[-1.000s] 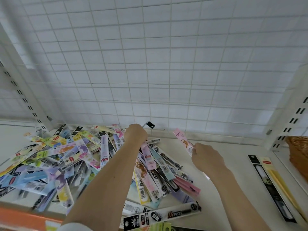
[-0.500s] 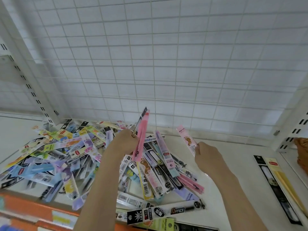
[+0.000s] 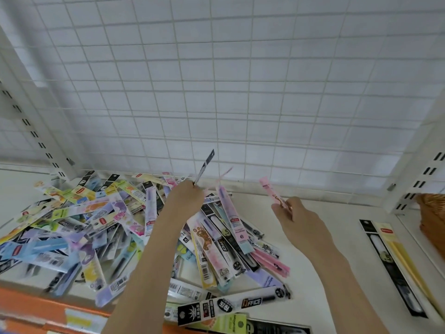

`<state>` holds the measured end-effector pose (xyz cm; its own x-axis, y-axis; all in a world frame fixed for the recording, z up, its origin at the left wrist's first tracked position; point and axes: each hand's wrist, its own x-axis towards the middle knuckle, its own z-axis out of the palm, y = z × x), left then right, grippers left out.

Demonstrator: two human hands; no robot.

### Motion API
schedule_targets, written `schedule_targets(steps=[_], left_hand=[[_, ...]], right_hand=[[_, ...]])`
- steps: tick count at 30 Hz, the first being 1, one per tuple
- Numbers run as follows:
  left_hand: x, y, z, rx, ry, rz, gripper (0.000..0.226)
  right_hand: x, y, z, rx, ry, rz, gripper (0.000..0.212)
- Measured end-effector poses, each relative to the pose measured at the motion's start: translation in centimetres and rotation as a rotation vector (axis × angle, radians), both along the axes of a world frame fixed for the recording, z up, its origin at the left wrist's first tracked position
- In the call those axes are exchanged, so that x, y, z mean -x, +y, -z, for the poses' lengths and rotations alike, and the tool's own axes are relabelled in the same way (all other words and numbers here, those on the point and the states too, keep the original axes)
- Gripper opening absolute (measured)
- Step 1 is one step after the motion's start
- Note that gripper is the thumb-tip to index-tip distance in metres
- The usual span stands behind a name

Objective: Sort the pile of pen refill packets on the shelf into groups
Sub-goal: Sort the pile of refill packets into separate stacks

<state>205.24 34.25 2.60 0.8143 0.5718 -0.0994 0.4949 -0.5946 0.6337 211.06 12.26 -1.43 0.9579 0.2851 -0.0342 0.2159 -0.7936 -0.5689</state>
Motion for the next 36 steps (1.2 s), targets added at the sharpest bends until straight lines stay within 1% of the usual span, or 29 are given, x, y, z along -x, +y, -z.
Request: schedule_targets(steps=[2, 4, 7, 9, 11, 12, 14, 16, 18, 20, 24, 26, 29, 32, 35, 36], left_hand=[[-0.7, -0.5, -0.4, -0.111, 0.011, 0.123, 0.033], [-1.4, -0.9, -0.6, -0.165, -0.002, 0.242, 0.040], [-2.7, -0.7, 0.0, -0.291, 0.103, 0.401, 0.035], [-3.3, -0.7, 0.2, -0.322, 0.150, 0.452, 0.025], [-3.5, -0.8, 0.2, -0.308, 0.186, 0.486, 0.017], [-3.6, -0.9, 0.2, -0.293, 0.218, 0.512, 0.018], [-3.6, -1.3, 0.1, -0.280, 0.277, 0.579, 0.030], [-3.8, -1.6, 0.2, -0.340, 0.315, 0.639, 0.038], [-4.1, -1.7, 0.3, -0.437, 0.362, 0.677, 0.036], [-4.2, -1.7, 0.5, -0.480, 0.398, 0.681, 0.029], [-4.3, -1.4, 0.1, -0.594, 0.354, 0.666, 0.012], [-4.2, -1.3, -0.1, -0.657, 0.319, 0.678, 0.010], [-3.9, -1.1, -0.1, -0.732, 0.263, 0.710, 0.015], [-3.1, -0.8, -0.5, -0.724, 0.210, 0.681, 0.014], [-1.5, -0.8, -0.7, -0.666, 0.131, 0.566, 0.010], [-0.8, -0.8, -0.6, -0.646, 0.103, 0.528, 0.013]], right_hand=[[-0.1, -0.5, 0.1, 0.048, -0.019, -0.014, 0.033], [-0.2, -0.9, 0.3, 0.084, -0.040, -0.017, 0.030], [-0.3, -1.6, 0.5, 0.105, -0.041, -0.008, 0.028], [-0.3, -2.1, 0.7, 0.108, -0.033, 0.010, 0.027], [-0.3, -2.5, 0.8, 0.118, -0.030, 0.024, 0.025], [-0.2, -2.6, 0.8, 0.125, -0.026, 0.028, 0.025], [-0.2, -2.8, 0.9, 0.132, -0.013, 0.029, 0.024], [-0.1, -2.9, 0.9, 0.135, -0.004, 0.025, 0.024], [0.0, -2.8, 0.9, 0.140, -0.006, 0.019, 0.024], [0.1, -2.7, 0.9, 0.146, -0.004, 0.012, 0.024], [0.2, -2.7, 1.0, 0.149, 0.006, -0.006, 0.024], [0.3, -2.6, 1.1, 0.134, 0.008, -0.010, 0.024], [0.5, -2.6, 1.0, 0.122, 0.003, -0.016, 0.024], [0.7, -2.5, 0.9, 0.105, 0.006, -0.037, 0.024], [1.1, -2.2, 0.6, 0.067, 0.028, -0.051, 0.026], [1.3, -2.1, 0.5, 0.061, 0.035, -0.059, 0.028]])
